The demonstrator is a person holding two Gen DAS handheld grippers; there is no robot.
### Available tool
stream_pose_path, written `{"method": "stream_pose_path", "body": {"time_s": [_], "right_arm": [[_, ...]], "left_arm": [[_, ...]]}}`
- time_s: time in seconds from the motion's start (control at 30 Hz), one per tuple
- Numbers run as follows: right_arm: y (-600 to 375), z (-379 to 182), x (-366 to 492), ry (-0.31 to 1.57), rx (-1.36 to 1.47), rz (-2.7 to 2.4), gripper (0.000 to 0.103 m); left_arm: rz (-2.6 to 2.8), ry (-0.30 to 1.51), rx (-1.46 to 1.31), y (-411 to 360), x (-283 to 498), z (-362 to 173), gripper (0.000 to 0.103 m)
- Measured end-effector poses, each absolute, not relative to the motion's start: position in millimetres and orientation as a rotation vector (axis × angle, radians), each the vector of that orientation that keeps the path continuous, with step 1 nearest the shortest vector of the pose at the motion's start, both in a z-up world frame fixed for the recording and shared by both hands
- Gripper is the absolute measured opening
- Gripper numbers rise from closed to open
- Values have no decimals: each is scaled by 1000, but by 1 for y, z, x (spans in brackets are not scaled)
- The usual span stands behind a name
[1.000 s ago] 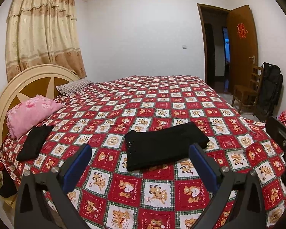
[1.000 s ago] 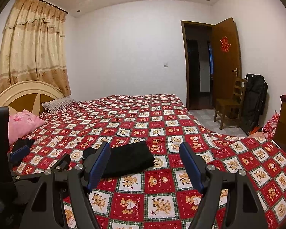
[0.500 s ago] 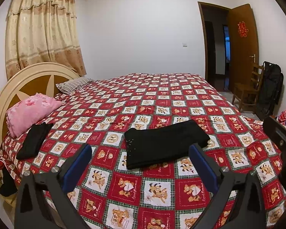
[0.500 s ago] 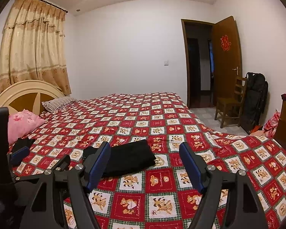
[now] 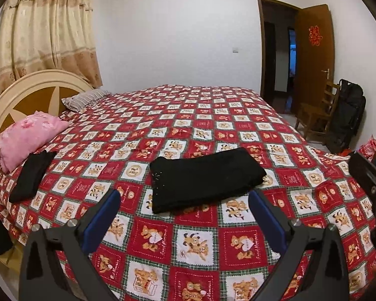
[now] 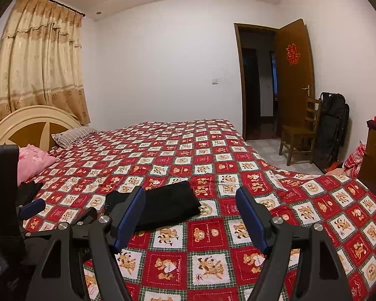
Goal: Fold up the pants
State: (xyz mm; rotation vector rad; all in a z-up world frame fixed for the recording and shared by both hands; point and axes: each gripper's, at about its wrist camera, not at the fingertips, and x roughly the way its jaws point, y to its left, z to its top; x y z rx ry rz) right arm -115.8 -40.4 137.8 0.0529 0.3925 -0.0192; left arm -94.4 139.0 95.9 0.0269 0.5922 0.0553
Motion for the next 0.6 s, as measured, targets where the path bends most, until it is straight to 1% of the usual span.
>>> {"method": "stream_pose_path", "body": {"time_s": [0.6], "right_arm": [[-41, 138, -115, 396, 55, -22, 76]], "left_arm": [[50, 570, 55, 135, -94, 98, 103]]}}
